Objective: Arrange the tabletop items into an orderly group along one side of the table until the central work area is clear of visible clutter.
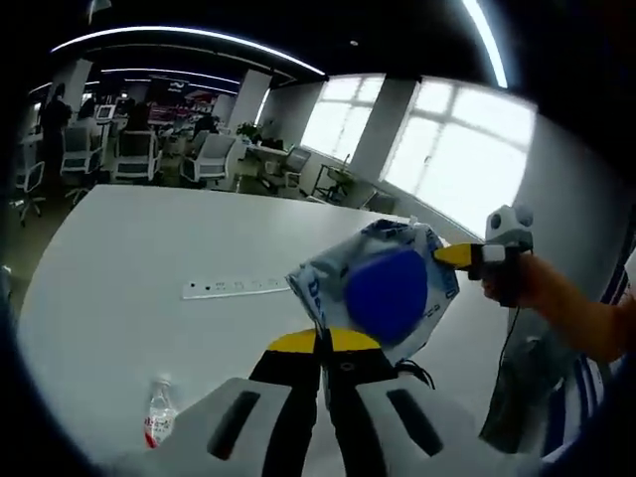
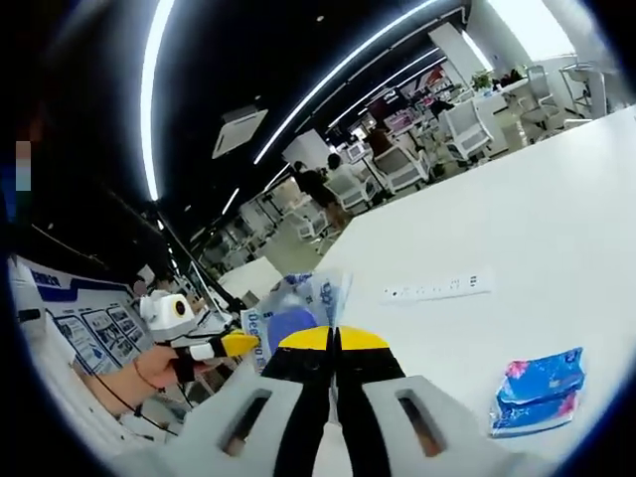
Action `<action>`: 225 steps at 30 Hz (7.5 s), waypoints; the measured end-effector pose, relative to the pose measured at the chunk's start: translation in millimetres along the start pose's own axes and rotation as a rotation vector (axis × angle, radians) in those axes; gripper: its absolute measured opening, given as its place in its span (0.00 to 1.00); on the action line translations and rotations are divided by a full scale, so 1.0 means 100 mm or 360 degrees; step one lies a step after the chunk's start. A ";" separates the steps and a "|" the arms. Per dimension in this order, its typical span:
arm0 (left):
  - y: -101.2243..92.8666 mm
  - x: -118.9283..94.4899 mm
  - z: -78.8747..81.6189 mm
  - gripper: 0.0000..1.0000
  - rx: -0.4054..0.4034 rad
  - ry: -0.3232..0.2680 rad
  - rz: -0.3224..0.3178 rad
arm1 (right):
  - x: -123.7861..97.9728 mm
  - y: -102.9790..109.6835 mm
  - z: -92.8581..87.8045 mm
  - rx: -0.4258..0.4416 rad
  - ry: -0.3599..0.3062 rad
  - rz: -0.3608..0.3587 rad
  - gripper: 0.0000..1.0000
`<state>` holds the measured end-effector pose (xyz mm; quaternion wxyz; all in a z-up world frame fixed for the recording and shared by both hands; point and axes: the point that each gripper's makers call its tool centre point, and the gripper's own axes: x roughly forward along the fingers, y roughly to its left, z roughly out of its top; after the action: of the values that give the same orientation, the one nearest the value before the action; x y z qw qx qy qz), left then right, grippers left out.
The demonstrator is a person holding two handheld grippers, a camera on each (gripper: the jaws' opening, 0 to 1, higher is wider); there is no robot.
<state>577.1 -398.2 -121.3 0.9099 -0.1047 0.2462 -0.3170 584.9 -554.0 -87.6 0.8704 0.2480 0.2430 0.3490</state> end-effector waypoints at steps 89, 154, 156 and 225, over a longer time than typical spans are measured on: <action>0.48 1.22 -1.49 0.00 -0.0242 0.0573 0.0138 | 0.28 -1.80 -1.33 -0.0471 0.0751 -0.0820 0.00; 0.56 1.31 -1.59 0.17 -0.0355 0.0539 0.0103 | 0.31 -1.80 -1.31 -0.0583 0.0769 -0.0850 0.13; 0.56 1.31 -1.58 0.19 -0.0353 0.0533 0.0098 | 0.31 -1.79 -1.30 -0.0586 0.0763 -0.0850 0.14; 0.23 0.76 -0.91 0.79 -0.0280 0.0299 -0.0126 | 0.39 -0.94 -0.93 -0.0426 0.0509 -0.0485 0.51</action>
<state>593.8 -430.9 -236.5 0.8569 -0.1635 0.3530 -0.3382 600.2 -560.4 -224.4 0.8886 0.0327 0.3636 0.2777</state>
